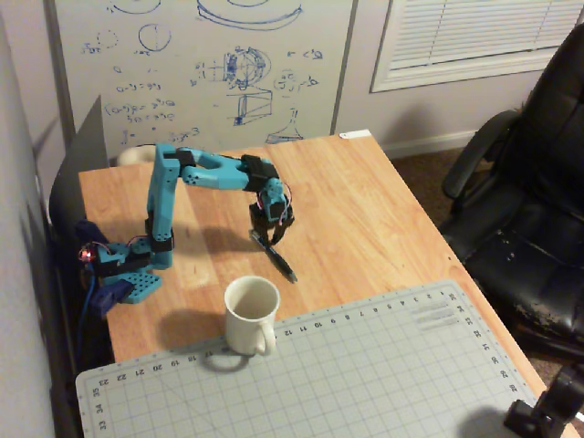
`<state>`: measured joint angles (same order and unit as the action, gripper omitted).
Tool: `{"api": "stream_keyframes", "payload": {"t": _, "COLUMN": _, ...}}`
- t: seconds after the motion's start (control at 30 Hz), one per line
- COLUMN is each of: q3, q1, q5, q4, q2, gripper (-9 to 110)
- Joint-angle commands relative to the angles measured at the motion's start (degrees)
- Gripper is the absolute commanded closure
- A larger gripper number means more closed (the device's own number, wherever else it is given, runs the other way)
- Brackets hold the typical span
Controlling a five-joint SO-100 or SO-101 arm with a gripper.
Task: Touch the pen.
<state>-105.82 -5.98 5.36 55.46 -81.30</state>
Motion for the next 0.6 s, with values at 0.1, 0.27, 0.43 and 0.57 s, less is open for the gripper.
{"api": "stream_keyframes", "payload": {"t": 0.1, "q3": 1.5, "q1": -0.4, "q5": -0.4, "q4": 0.0, "q2": -1.3, "gripper": 101}}
{"api": "stream_keyframes", "payload": {"t": 0.27, "q3": 1.4, "q1": -0.4, "q5": -0.4, "q4": -0.1, "q2": -1.4, "gripper": 101}}
{"api": "stream_keyframes", "payload": {"t": 0.43, "q3": 1.2, "q1": -0.4, "q5": -0.4, "q4": -0.1, "q2": -1.4, "gripper": 101}}
{"api": "stream_keyframes", "payload": {"t": 0.57, "q3": 1.5, "q1": -0.4, "q5": -0.4, "q4": -0.2, "q2": -1.4, "gripper": 101}}
